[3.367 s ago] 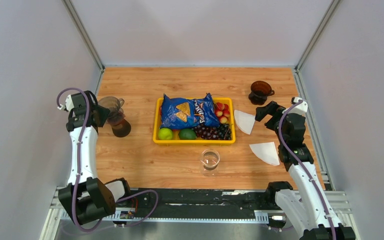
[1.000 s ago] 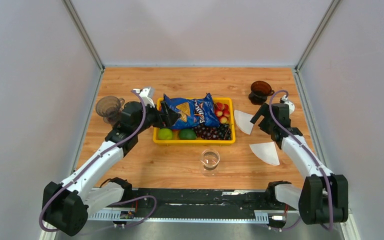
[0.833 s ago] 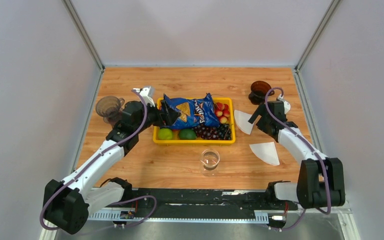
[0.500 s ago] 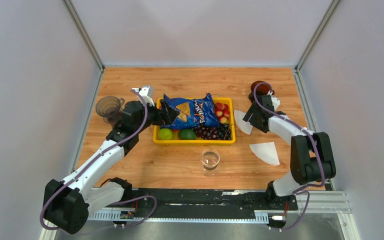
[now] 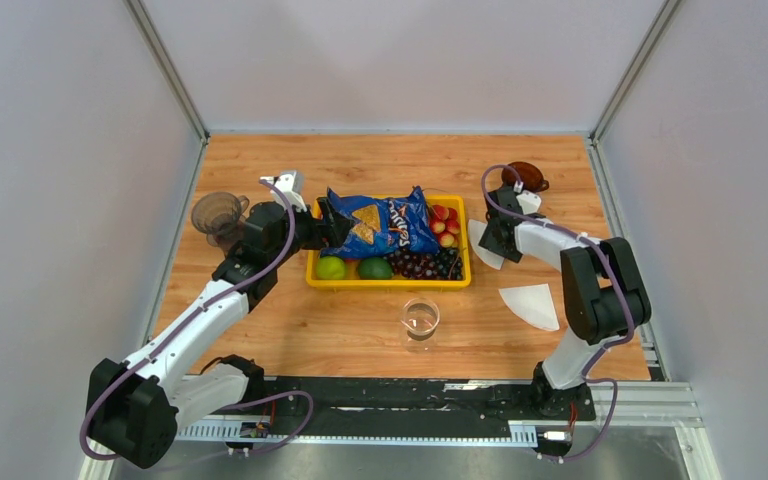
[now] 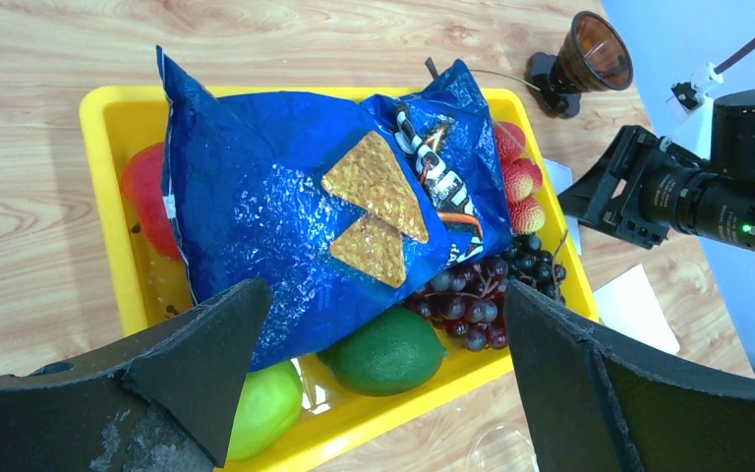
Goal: Place the coffee filter in the dripper
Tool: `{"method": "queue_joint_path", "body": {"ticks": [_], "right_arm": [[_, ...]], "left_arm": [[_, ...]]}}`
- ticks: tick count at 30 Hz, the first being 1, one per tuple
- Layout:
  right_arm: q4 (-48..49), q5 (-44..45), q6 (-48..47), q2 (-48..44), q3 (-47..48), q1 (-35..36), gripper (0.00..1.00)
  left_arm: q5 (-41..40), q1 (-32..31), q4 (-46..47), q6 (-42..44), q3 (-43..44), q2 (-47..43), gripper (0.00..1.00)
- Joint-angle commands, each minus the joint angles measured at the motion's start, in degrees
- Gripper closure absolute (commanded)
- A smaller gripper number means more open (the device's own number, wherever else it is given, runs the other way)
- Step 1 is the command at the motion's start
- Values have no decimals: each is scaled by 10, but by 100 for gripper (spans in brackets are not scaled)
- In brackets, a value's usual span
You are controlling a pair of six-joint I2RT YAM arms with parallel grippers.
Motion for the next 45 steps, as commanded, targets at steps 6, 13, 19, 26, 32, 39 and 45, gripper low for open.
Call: {"method": "queue_joint_path", "body": {"ticks": [6,13,19,26,32,39,45], "right_arm": [[-19,16,18,34,17,1,48],[-21,17,15,35,13,1,66],[-29,25,9,22,14,1,81],[-30,29,-12,-25,11,1,100],[-28,38,-29,-104,-6,1,100],[-36,-24,-87,-225,-11,1,100],[-52,-218,-179,-297,-2,1,100]], "left_arm": [[-14,-2,5,7,-3,-2,0],[-15,-2,4,5,-1,0,0],[-9,-2,0,9,1,4,0],[6,-1,0,8,5,10,0],[18,-2,2,8,7,13,0],[68,-2,11,15,9,17,0],[162,-2,38,20,10,27,0]]}}
